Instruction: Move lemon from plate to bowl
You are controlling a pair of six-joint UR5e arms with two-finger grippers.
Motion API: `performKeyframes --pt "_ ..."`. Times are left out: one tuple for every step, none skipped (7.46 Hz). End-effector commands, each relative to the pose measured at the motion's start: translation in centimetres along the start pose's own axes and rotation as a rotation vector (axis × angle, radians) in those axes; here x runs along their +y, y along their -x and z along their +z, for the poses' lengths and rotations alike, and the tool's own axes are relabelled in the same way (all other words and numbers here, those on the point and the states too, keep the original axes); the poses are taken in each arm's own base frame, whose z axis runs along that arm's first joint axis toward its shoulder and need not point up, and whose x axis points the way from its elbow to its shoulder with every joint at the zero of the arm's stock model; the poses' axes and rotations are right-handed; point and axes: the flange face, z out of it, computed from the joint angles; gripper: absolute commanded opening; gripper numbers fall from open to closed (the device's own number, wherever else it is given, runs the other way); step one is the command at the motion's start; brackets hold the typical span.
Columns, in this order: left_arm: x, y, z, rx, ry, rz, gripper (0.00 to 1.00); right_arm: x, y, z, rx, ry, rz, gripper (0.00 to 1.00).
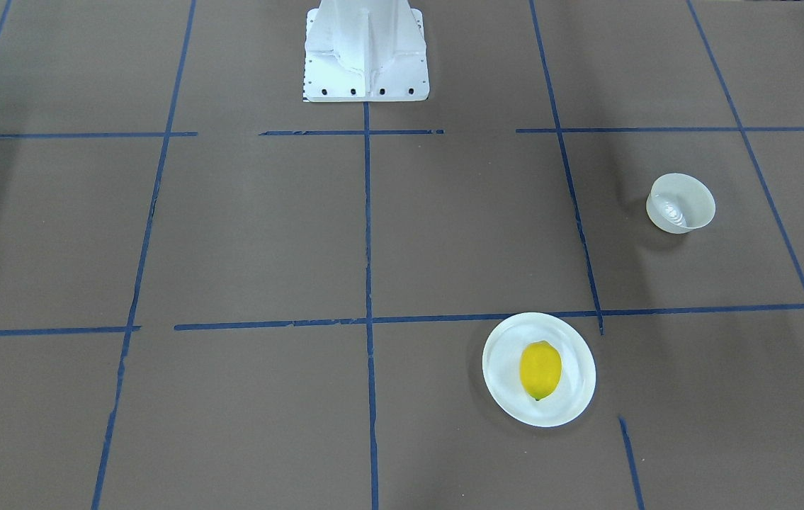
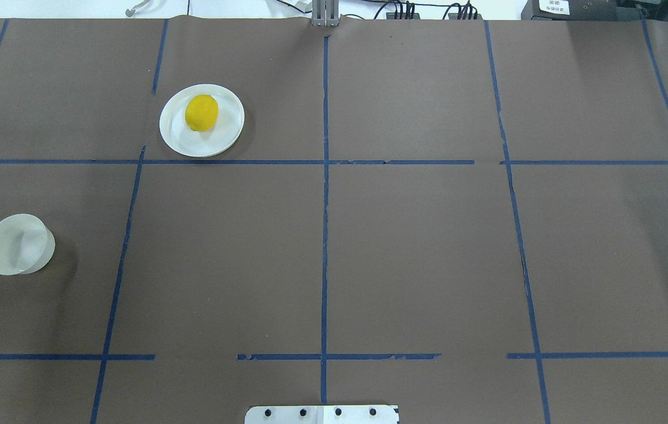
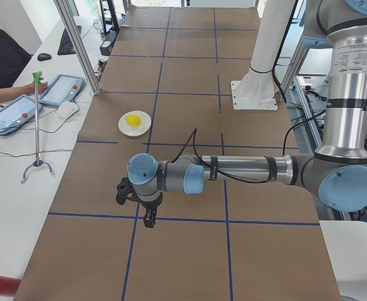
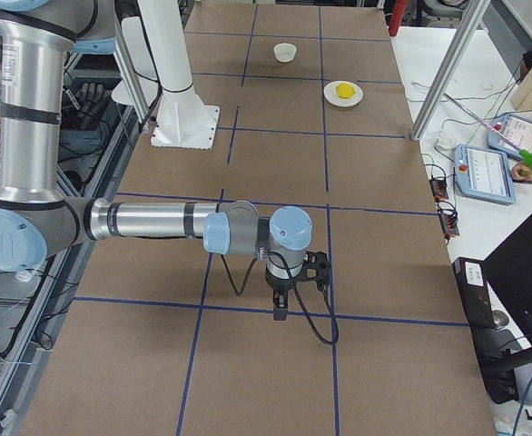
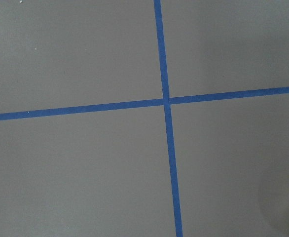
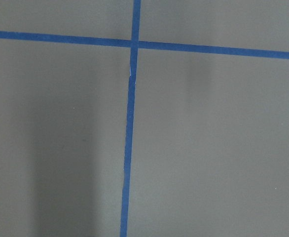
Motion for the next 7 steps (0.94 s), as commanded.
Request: performKeyframes --pt "-0.6 -0.4 -0.4 0.002 -0.010 0.008 1.00 0.0 0.0 0.0 0.000 0.000 0.000 1.00" --pt "-1.4 -1.1 -1.0 0.004 -0.021 0.015 1.00 0.0 0.0 0.0 0.000 0.000 0.000 1.00" --pt "-3.2 -2.9 -2.3 0.002 -0.051 0.058 1.00 0.0 0.0 0.0 0.000 0.000 0.000 1.00" --pt "-5.0 -4.4 -3.4 0.006 -0.077 0.092 1.00 0.0 0.0 0.0 0.000 0.000 0.000 1.00" --pt "-6.5 -7.2 -3.2 0.011 -0.073 0.112 1.00 0.0 0.0 0.0 0.000 0.000 0.000 1.00" --pt "-7.9 -10.1 -2.9 0.013 -0.077 0.131 1.00 0.0 0.0 0.0 0.000 0.000 0.000 1.00" --pt "-10.9 -13.6 -4.0 0.027 -0.097 0.186 1.00 0.0 0.0 0.0 0.000 0.000 0.000 1.00"
